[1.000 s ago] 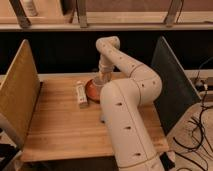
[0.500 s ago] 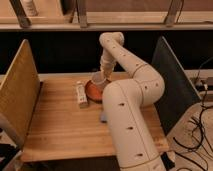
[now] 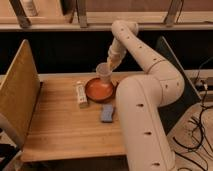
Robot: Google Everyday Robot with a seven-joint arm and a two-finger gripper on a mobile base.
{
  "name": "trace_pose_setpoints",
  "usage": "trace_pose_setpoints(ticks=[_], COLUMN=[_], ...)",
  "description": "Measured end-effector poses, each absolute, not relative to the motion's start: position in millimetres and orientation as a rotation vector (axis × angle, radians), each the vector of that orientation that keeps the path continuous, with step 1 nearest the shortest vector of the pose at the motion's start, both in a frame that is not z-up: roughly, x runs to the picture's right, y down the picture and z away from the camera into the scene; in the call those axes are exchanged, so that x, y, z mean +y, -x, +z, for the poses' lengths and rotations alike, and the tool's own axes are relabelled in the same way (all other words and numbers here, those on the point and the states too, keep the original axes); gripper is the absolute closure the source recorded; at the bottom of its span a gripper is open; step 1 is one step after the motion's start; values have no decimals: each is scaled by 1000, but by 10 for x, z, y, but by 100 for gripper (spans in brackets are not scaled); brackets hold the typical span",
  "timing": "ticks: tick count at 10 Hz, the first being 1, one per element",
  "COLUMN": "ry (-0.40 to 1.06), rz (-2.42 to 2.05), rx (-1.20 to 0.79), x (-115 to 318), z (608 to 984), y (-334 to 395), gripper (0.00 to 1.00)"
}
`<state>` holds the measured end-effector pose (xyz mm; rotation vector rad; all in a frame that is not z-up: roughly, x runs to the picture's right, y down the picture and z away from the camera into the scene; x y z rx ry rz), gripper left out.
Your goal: Pick up the ceramic cup
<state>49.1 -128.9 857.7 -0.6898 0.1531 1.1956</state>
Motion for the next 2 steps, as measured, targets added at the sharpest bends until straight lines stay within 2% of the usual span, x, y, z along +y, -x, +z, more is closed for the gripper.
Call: trace_pose_setpoints(ticks=[2], ry=[695], rz=[1180], rx=[140], x=[-1298], z=[8520], y=[-472], gripper=[100])
